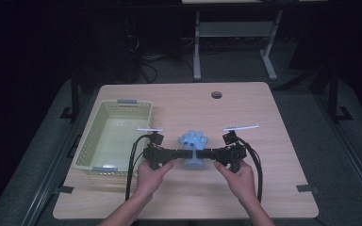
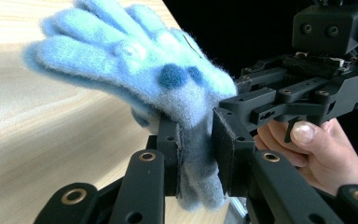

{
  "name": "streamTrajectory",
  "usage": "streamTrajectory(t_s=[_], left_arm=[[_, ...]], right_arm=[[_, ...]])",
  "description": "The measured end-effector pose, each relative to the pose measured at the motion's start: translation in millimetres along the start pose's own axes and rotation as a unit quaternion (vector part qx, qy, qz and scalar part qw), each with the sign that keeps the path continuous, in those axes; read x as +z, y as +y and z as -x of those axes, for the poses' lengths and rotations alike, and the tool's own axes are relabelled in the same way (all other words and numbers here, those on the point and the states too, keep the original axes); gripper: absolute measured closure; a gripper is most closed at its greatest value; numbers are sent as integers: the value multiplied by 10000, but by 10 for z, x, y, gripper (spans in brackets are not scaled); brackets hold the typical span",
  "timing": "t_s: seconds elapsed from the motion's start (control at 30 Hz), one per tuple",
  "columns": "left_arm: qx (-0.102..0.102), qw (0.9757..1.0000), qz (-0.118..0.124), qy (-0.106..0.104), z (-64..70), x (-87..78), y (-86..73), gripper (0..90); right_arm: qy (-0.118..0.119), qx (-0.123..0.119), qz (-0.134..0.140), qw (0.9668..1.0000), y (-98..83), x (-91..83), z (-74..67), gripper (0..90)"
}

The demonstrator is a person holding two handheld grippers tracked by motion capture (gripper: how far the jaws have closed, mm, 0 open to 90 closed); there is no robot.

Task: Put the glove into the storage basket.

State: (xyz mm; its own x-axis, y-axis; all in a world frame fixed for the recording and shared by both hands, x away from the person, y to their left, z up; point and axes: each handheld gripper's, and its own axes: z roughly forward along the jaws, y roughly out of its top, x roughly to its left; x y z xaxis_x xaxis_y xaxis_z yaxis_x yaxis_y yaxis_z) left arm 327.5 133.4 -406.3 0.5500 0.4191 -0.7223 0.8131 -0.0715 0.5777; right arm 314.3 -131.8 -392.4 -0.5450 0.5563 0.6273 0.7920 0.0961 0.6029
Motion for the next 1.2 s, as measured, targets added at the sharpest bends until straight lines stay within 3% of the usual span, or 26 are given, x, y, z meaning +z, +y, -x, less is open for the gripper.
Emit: streamTrajectory(t_s=[1.0, 1.2], left_arm=[[-9, 9993, 355, 108, -80, -608, 256, 734], [94, 9989, 430, 156, -82, -753, 311, 733]], right_arm=[[260, -368, -108, 9989, 497, 351, -347, 776], [354, -410, -83, 9985, 589, 432, -423, 776]])
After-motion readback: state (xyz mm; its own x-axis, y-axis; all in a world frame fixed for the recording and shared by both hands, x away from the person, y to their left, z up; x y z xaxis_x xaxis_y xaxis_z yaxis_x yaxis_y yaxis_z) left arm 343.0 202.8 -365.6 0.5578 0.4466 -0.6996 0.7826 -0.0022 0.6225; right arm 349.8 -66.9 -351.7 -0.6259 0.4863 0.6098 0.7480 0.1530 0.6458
